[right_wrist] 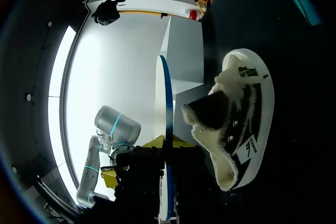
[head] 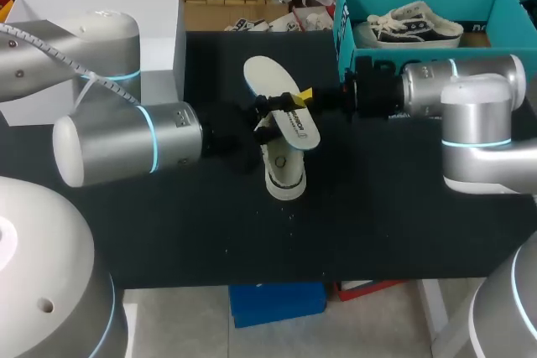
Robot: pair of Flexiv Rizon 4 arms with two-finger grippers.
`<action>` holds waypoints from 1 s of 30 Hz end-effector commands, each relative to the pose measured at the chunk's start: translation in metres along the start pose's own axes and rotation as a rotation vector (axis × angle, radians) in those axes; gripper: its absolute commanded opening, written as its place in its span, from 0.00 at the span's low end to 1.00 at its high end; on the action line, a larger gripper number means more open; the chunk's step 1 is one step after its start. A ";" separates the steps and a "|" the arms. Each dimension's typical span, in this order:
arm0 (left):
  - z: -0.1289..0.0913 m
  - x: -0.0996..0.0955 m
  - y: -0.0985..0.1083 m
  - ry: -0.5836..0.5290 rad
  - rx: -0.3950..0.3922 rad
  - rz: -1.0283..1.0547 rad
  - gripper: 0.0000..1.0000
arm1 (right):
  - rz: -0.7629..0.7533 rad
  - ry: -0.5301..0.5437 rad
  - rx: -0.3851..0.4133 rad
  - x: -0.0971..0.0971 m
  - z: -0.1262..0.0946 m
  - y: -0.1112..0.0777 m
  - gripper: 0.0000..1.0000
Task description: Take the shoe out of the shoebox, open the shoe tongue, remove and reinsert the insole, then place the shoe into the shoebox
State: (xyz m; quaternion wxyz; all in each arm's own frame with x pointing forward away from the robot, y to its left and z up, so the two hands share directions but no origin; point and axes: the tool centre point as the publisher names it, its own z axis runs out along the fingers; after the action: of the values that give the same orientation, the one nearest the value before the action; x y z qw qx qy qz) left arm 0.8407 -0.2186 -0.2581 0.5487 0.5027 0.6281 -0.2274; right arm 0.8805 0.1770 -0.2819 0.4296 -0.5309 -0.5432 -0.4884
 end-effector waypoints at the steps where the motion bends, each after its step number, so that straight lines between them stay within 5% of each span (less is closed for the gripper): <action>1: -0.010 0.002 -0.006 -0.269 0.008 -0.022 1.00 | 0.000 0.000 -0.002 0.000 0.002 0.000 0.00; 11: -0.031 -0.005 -0.015 -0.034 0.030 -0.174 1.00 | 0.000 0.000 -0.002 0.000 0.002 0.000 0.00; 18: -0.045 -0.012 -0.012 0.167 -0.087 -0.207 1.00 | 0.000 0.000 -0.002 0.000 0.002 0.000 0.00; 30: -0.045 -0.012 -0.012 0.167 -0.087 -0.207 1.00 | 0.000 0.000 -0.002 0.000 0.002 0.000 0.00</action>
State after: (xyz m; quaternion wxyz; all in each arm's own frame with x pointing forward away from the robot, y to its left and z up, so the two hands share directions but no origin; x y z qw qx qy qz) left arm 0.8066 -0.1913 -0.2397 0.5143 0.4179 0.7147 -0.2235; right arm 0.8807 0.1772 -0.2819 0.4297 -0.5308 -0.5433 -0.4883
